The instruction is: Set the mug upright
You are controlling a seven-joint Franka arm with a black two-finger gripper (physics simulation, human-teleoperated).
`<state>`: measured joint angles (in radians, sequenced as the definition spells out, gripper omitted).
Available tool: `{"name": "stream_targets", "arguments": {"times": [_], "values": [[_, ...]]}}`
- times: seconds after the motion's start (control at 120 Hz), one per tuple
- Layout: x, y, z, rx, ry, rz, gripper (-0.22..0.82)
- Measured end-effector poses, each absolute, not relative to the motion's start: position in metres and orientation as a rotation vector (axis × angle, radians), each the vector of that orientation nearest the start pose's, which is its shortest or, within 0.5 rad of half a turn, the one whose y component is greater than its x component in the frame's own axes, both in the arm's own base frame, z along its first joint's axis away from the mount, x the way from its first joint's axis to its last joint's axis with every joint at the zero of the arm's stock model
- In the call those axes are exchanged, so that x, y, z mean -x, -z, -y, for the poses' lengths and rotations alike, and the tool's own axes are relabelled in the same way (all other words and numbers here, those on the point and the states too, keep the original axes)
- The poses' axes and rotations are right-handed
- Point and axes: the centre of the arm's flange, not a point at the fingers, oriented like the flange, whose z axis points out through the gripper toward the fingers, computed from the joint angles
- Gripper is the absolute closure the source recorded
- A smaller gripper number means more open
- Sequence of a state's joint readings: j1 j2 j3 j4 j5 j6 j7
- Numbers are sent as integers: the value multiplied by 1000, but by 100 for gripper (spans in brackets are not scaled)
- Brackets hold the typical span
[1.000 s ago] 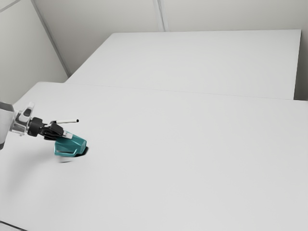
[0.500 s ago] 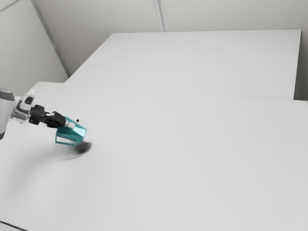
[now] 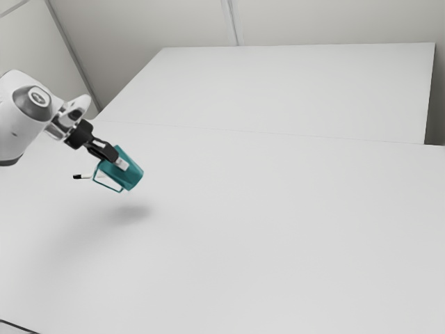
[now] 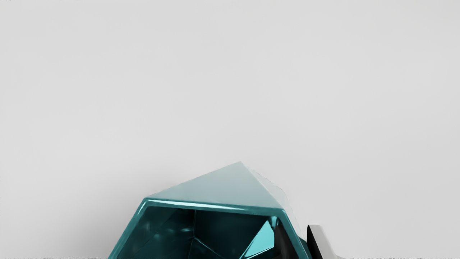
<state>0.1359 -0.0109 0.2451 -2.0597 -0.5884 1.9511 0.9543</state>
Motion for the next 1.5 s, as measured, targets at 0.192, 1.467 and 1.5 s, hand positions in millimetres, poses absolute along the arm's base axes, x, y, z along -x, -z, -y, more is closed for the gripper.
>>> {"name": "stream_targets", "arguments": {"times": [0.192,1.467,1.5], "values": [[-516,-460,-133,3423,329,-635,79],[-493,-409,36,3075,110,-198,78],[-494,-406,37,3076,111,-180,78]]}}
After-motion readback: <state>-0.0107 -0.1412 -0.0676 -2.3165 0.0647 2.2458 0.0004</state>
